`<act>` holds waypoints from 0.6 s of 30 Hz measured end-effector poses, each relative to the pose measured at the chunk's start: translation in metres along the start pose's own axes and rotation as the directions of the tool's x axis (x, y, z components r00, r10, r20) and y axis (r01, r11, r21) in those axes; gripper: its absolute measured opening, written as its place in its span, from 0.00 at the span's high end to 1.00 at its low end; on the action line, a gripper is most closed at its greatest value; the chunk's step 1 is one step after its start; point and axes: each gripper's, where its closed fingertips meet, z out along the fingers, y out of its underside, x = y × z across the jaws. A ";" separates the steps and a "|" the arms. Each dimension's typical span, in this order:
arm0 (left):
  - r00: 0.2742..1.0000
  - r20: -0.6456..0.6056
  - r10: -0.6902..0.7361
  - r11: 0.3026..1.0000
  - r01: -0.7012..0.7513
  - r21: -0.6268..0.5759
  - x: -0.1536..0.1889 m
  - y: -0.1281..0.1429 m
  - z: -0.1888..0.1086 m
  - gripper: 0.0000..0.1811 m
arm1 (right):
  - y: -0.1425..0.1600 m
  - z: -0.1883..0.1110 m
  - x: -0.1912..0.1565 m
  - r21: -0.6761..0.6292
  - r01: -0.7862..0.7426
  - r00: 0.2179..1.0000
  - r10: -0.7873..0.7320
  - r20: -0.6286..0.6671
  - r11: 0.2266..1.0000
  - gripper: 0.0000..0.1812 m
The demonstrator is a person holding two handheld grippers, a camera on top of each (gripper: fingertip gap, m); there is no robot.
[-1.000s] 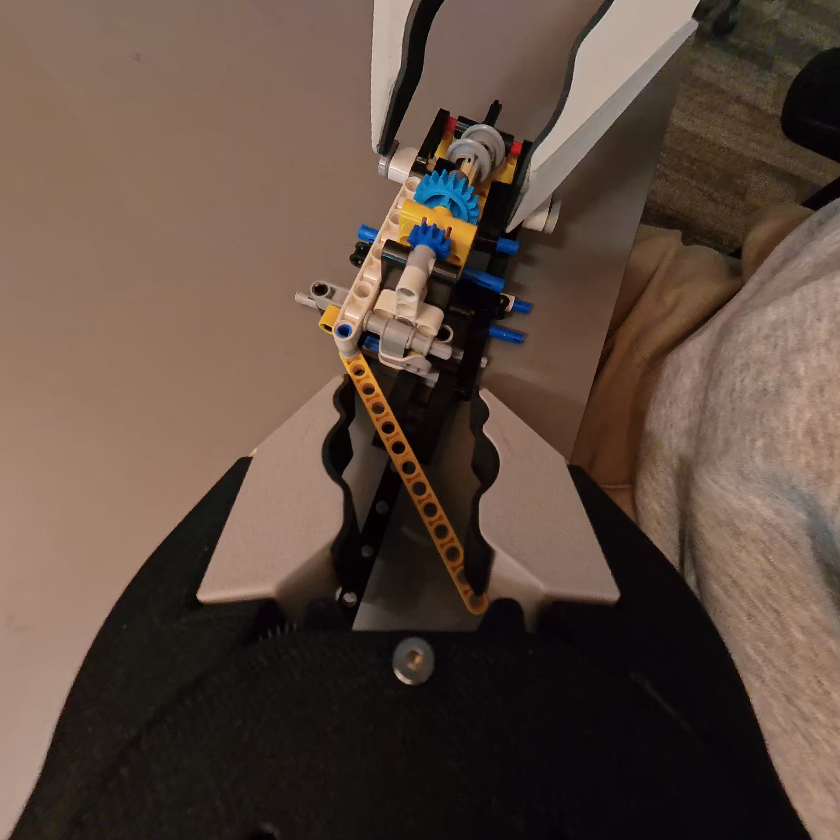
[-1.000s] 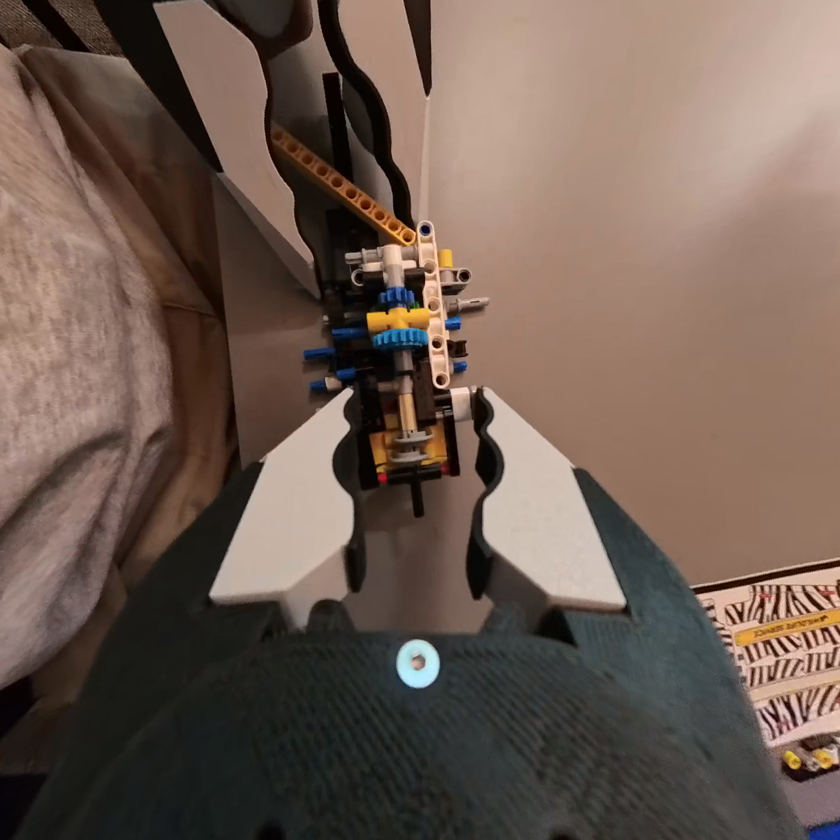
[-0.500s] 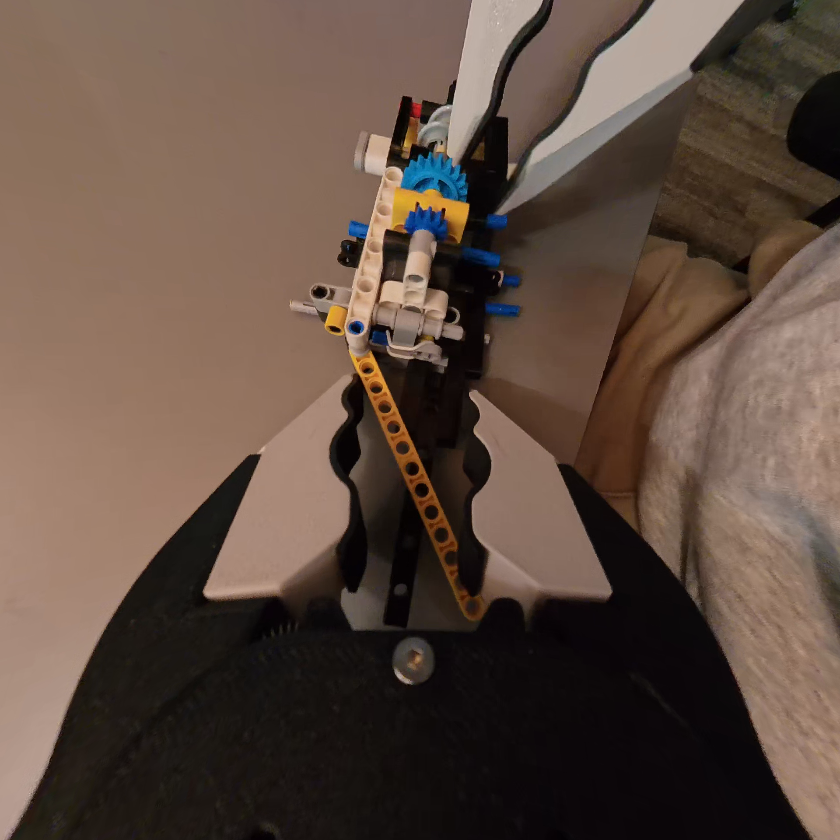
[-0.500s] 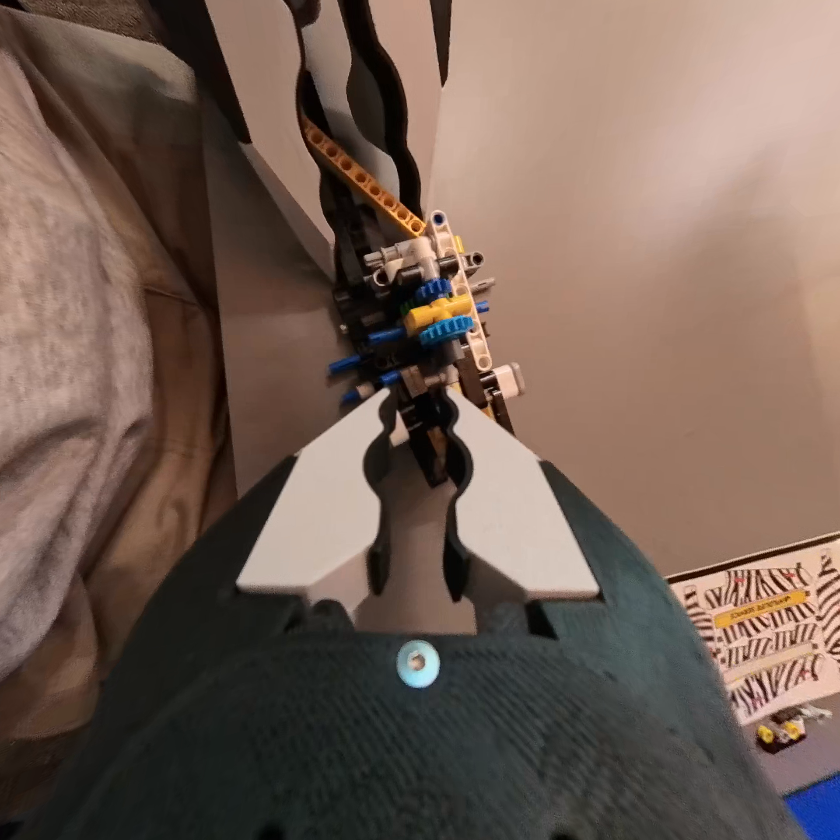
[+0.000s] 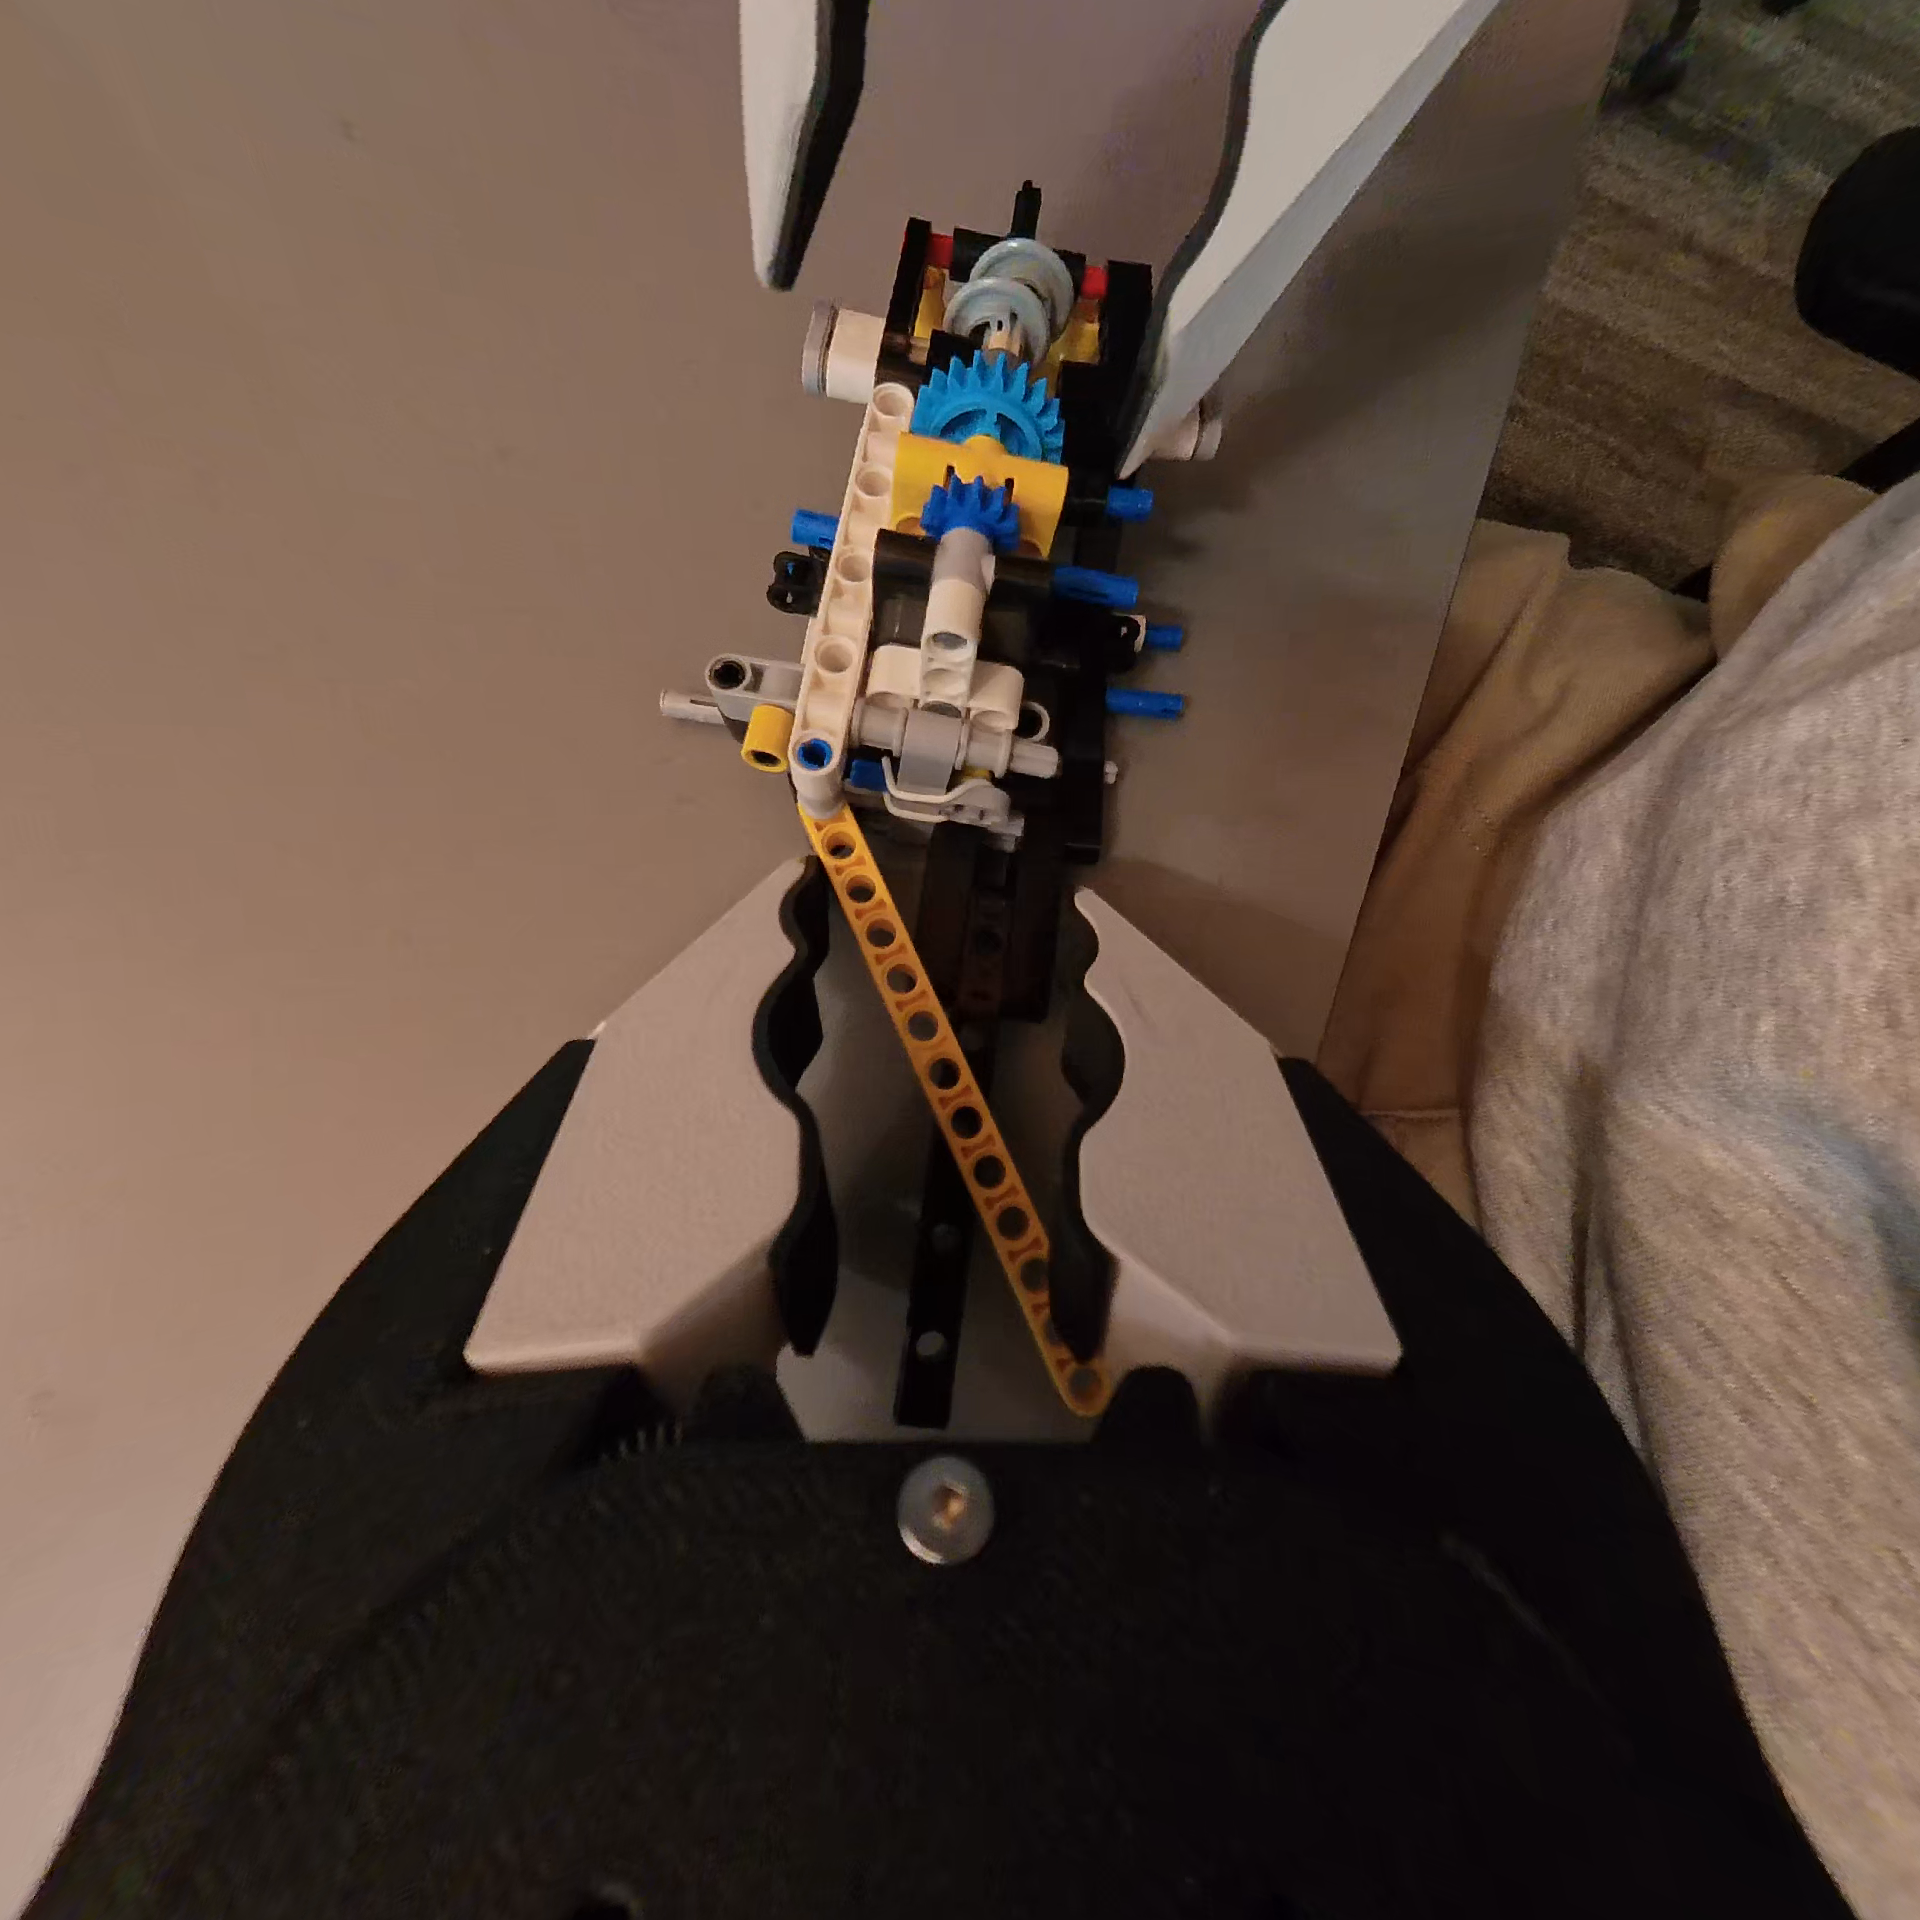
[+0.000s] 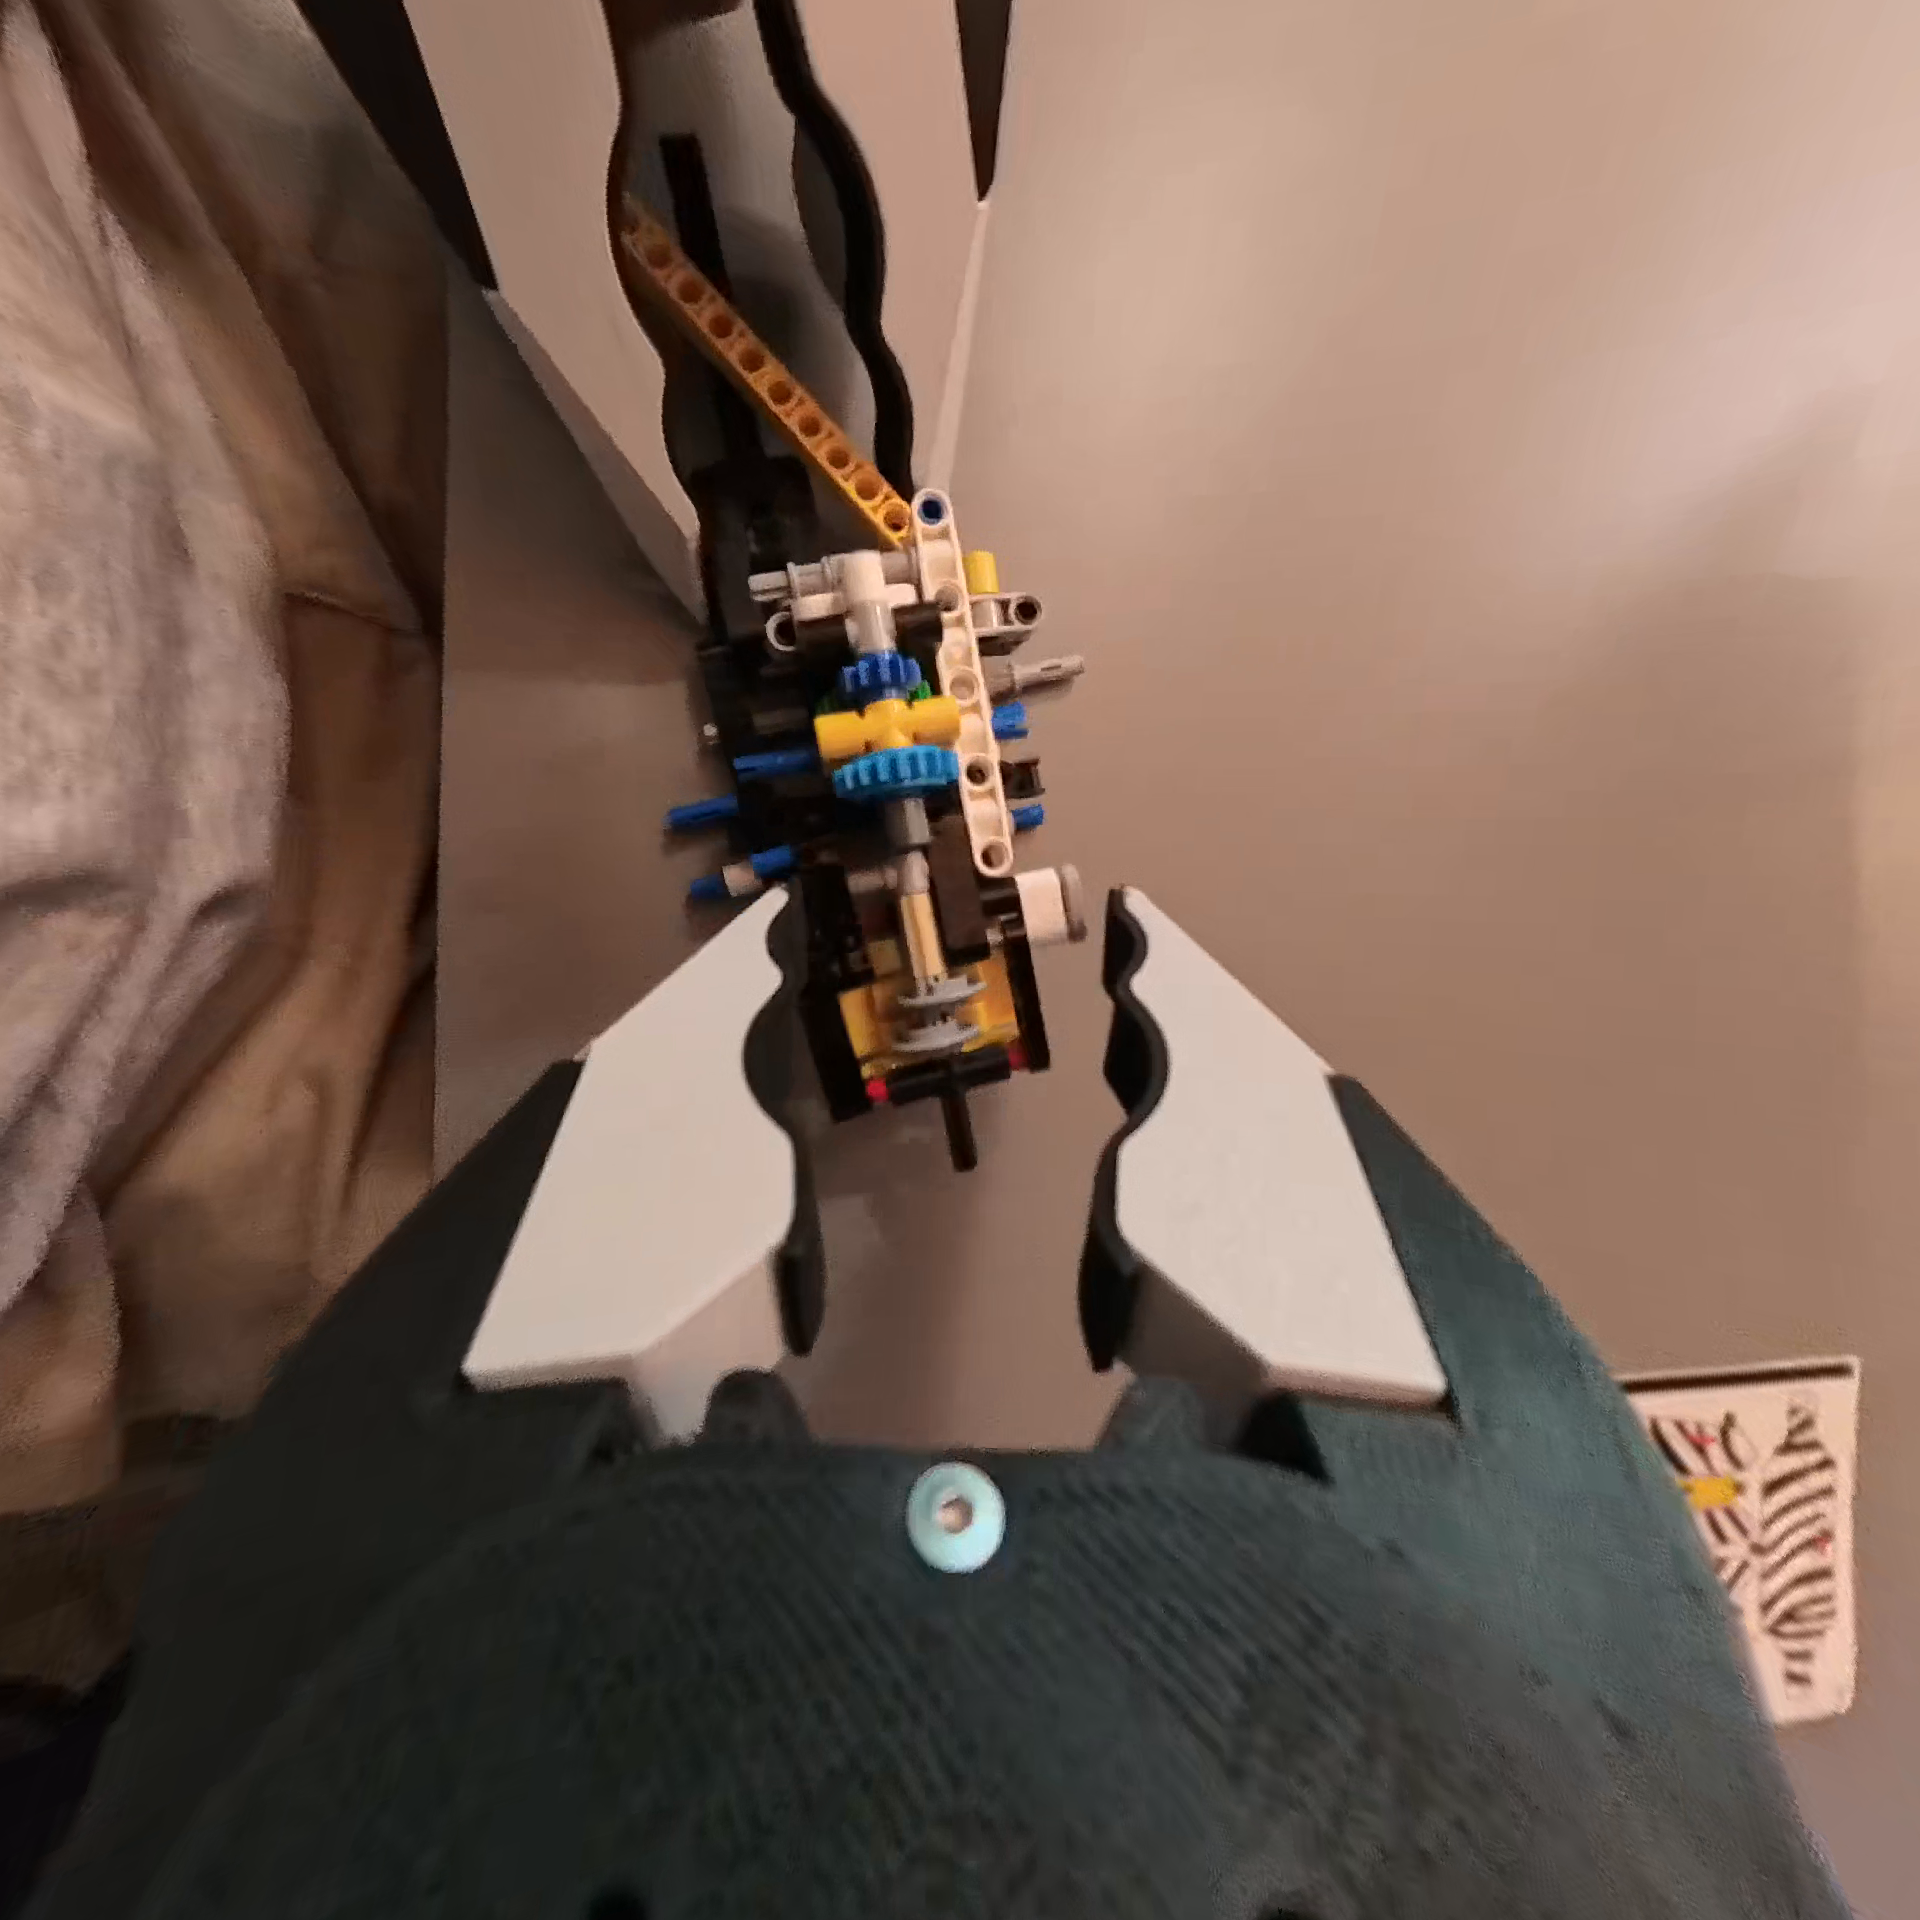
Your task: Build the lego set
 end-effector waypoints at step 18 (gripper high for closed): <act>1.000 -0.001 -0.014 1.000 0.014 0.001 0.001 0.000 0.000 0.77 | 0.000 0.003 -0.004 -0.090 -0.016 0.999 0.020 0.040 0.996 0.72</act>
